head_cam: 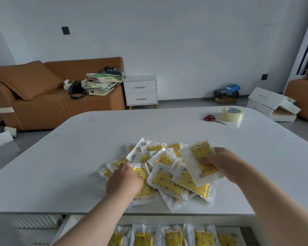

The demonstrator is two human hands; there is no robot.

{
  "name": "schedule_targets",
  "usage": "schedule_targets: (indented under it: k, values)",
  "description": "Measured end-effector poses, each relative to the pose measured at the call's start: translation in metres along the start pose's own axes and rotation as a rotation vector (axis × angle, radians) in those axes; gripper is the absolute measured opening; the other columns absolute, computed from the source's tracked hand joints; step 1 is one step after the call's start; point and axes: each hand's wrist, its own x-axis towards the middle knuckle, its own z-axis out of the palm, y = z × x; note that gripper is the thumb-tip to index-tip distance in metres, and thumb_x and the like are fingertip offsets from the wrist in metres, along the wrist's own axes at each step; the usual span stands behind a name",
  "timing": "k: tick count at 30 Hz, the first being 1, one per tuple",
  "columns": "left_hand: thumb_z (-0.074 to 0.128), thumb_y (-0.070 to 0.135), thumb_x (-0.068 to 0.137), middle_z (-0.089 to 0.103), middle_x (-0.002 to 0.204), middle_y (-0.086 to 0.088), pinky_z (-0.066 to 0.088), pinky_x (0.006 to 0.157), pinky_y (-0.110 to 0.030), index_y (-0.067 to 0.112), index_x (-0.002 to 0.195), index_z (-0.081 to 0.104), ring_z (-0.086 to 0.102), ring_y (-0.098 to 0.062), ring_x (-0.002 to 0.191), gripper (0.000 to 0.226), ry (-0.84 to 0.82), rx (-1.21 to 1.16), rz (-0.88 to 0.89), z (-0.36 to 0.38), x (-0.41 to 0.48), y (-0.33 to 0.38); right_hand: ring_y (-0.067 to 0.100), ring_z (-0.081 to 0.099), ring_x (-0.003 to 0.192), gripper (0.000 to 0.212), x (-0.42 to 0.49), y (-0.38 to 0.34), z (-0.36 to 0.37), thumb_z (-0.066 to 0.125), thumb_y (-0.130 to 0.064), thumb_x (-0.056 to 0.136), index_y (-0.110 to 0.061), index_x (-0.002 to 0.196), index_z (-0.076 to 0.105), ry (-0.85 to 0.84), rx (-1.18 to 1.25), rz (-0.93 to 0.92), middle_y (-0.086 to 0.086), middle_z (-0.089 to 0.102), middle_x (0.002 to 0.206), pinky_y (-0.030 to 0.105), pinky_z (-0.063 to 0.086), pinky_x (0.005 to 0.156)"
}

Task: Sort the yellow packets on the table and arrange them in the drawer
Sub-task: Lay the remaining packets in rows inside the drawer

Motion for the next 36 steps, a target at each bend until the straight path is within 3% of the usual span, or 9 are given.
schedule_targets:
  k: [4,9,14,17,20,24,30,34,36]
  values:
    - [0.062,0.02,0.085,0.058,0.107,-0.006,0.042,0.061,-0.029,0.008,0.131,0.039,0.059,-0.026,0.093,0.053,-0.072,-0.127,-0.061,0.004,0.015,0.003,0.031,0.071,0.088,0.026,0.0,0.011,0.006,0.074,-0.007,0.084,-0.008,0.109,0.066,-0.02,-0.024,0.042,0.013,0.074,0.097,0.04,0.058,0.078]
    - [0.064,0.011,0.081,0.049,0.083,0.0,0.044,0.057,-0.027,0.005,0.132,0.04,0.057,-0.022,0.08,0.056,-0.097,-0.329,-0.142,0.008,0.028,0.006,0.031,0.072,0.086,0.023,0.001,0.016,0.008,0.074,-0.009,0.084,-0.009,0.106,0.068,-0.031,-0.051,0.061,0.013,0.075,0.096,0.04,0.059,0.077]
    - [0.069,0.005,0.08,0.053,0.097,-0.01,0.048,0.06,-0.029,0.005,0.122,0.038,0.054,-0.022,0.078,0.051,-0.081,-0.557,-0.197,0.002,0.04,0.002,0.032,0.072,0.088,0.022,0.0,0.015,0.003,0.075,-0.008,0.084,-0.008,0.105,0.068,-0.033,-0.01,0.083,0.014,0.075,0.096,0.043,0.059,0.082]
    - [0.077,-0.002,0.071,0.062,0.104,-0.018,0.059,0.067,-0.045,0.001,0.114,0.045,0.066,-0.033,0.084,0.054,-0.095,-0.748,-0.24,-0.007,0.047,-0.009,0.033,0.072,0.09,0.019,-0.002,0.012,0.002,0.073,-0.006,0.085,-0.007,0.104,0.068,-0.032,0.03,0.092,0.015,0.075,0.098,0.046,0.058,0.085]
    - [0.074,-0.012,0.074,0.07,0.095,-0.026,0.058,0.066,-0.06,-0.006,0.104,0.06,0.071,-0.041,0.076,0.034,-0.213,-0.974,-0.316,-0.018,0.048,-0.023,0.035,0.07,0.091,0.015,-0.006,0.007,0.003,0.067,-0.005,0.087,-0.006,0.102,0.066,-0.008,0.073,0.106,0.017,0.073,0.098,0.047,0.058,0.087]
    - [0.06,-0.014,0.086,0.067,0.091,-0.025,0.053,0.062,-0.049,-0.005,0.096,0.062,0.067,-0.037,0.076,0.014,-0.308,-1.071,-0.344,-0.026,0.045,-0.04,0.038,0.068,0.098,0.02,-0.009,0.001,0.004,0.061,-0.006,0.083,-0.005,0.102,0.063,0.056,0.171,0.155,0.02,0.069,0.102,0.05,0.054,0.095]
    - [0.057,-0.008,0.091,0.068,0.094,-0.021,0.054,0.058,-0.043,0.002,0.104,0.062,0.067,-0.035,0.077,0.018,-0.288,-1.121,-0.278,-0.041,0.041,-0.049,0.035,0.065,0.088,0.015,-0.017,-0.007,0.009,0.061,-0.005,0.083,-0.005,0.098,0.061,0.056,0.226,0.169,0.019,0.067,0.101,0.047,0.055,0.093]
    - [0.058,-0.009,0.089,0.067,0.114,-0.023,0.055,0.08,-0.055,0.003,0.119,0.06,0.067,-0.039,0.099,0.032,-0.287,-1.222,-0.208,-0.05,0.042,-0.054,0.035,0.066,0.088,0.015,-0.021,-0.012,0.012,0.061,-0.004,0.084,-0.004,0.1,0.061,0.041,0.231,0.157,0.02,0.068,0.103,0.046,0.057,0.089]
    - [0.059,-0.008,0.088,0.067,0.114,-0.025,0.054,0.08,-0.056,0.002,0.119,0.061,0.067,-0.041,0.099,0.032,-0.313,-1.254,-0.196,-0.054,0.041,-0.057,0.037,0.068,0.092,0.017,-0.025,-0.014,0.012,0.061,-0.002,0.085,-0.003,0.102,0.063,0.006,0.195,0.128,0.021,0.069,0.105,0.047,0.056,0.091]
